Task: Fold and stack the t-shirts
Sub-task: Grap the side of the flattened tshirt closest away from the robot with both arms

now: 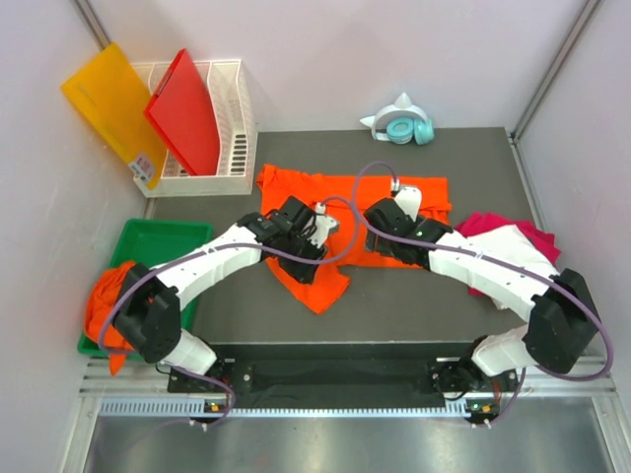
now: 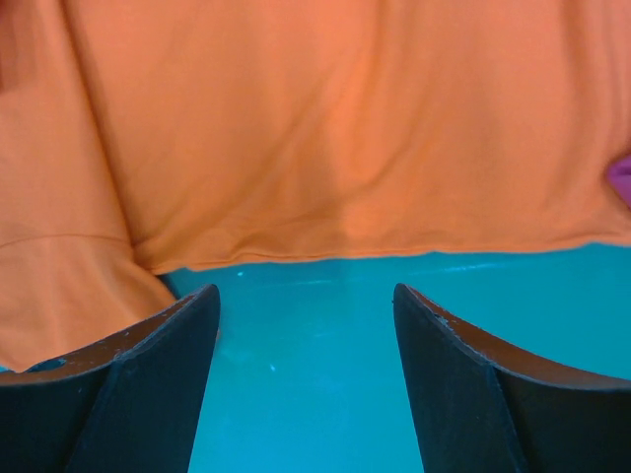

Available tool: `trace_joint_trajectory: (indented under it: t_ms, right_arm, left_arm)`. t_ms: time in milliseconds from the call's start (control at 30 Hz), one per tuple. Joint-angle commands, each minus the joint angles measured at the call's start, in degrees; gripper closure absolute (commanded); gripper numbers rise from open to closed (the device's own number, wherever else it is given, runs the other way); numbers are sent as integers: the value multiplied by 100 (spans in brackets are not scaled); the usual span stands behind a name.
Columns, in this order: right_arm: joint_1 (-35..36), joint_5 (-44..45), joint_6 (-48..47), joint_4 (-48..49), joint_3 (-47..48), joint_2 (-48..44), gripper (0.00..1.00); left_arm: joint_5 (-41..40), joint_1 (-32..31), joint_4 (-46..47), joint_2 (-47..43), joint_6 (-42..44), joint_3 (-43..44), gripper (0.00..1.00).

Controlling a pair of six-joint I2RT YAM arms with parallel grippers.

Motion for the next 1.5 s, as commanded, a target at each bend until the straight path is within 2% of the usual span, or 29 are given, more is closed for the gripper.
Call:
trace_joint_trajectory:
  t_ms: [0,233,567,800,1167,1200,1300,1333,1367,1467]
  right_arm:
    - [55,346,393,-97,-234,-330,29]
    - [160,285,718,35,-560,-154,29]
    - [380,302,868,35,-297,443,29]
    - [389,390,850,-44,-208,488,29]
    - [389,407,930,-26,-340,549,29]
    - [389,408,930,-26,-340,558,29]
    - [389,416,921,-35,-314,584,29]
    - [398,416,921,-26,-314,593,29]
    - [389,416,921,-35,-305,602,29]
    - [389,408,930,-26,-305,628,29]
  left_arm:
    - [225,-406,286,-72,-132,-388,55]
    - [129,-538,1236,-300,-711,-1223,51]
    - [-416,-573,2001,-11,-756,-1452,48]
    - [-268,-591,1677,543,-756,-1189,48]
    - [40,-679,1598,552,-800,-1294,50]
    - [41,-670,1589,543,-809,-1303,52]
    - [41,-670,1580,491,-809,-1320,70]
    - [32,-670,1580,456,-826,-1329,81]
    - [32,-670,1580,412,-844,-1338,100]
    - [14,-679,1563,324,-888,-1347,100]
